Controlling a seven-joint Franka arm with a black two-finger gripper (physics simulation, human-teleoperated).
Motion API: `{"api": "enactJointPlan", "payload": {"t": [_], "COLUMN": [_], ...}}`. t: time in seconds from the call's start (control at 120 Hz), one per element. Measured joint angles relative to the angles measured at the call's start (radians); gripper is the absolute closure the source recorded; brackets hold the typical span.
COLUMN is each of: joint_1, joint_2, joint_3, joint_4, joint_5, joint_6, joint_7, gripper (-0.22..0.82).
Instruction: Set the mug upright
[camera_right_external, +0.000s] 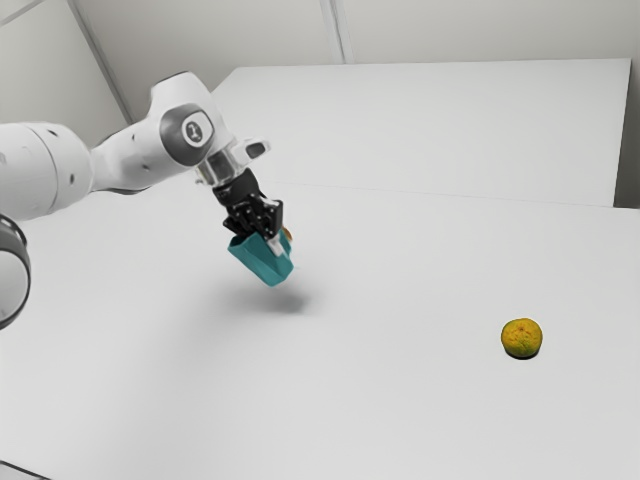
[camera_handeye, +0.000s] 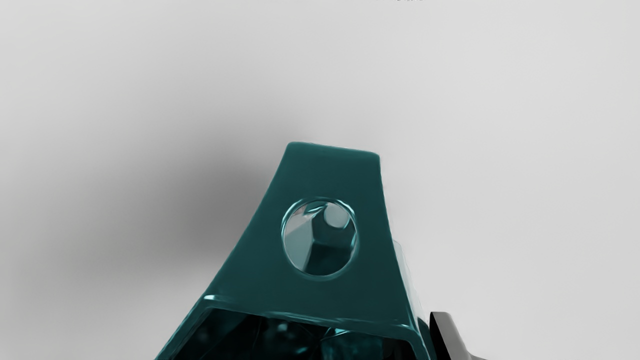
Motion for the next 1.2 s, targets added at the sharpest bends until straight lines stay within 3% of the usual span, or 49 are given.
{"api": "enactJointPlan", "payload": {"t": [0.317, 0.792, 1.133, 1.2], "joint_1": [-0.001, -0.001, -0.001, 0.0], "joint_2": [-0.03, -0.06, -0.021, -0.021], "joint_3": [-0.032, -0.034, -0.034, -0.036], "joint_4": [-0.05, -0.19, -0.201, -0.201], "joint_5": [0.299, 0.321, 0.322, 0.317], "joint_6": [0.099, 0.169, 0.205, 0.208], "joint_7": [-0.034, -0.101, -0.149, -0.153], "gripper": [0.78, 0.78, 0.78, 0.65]}}
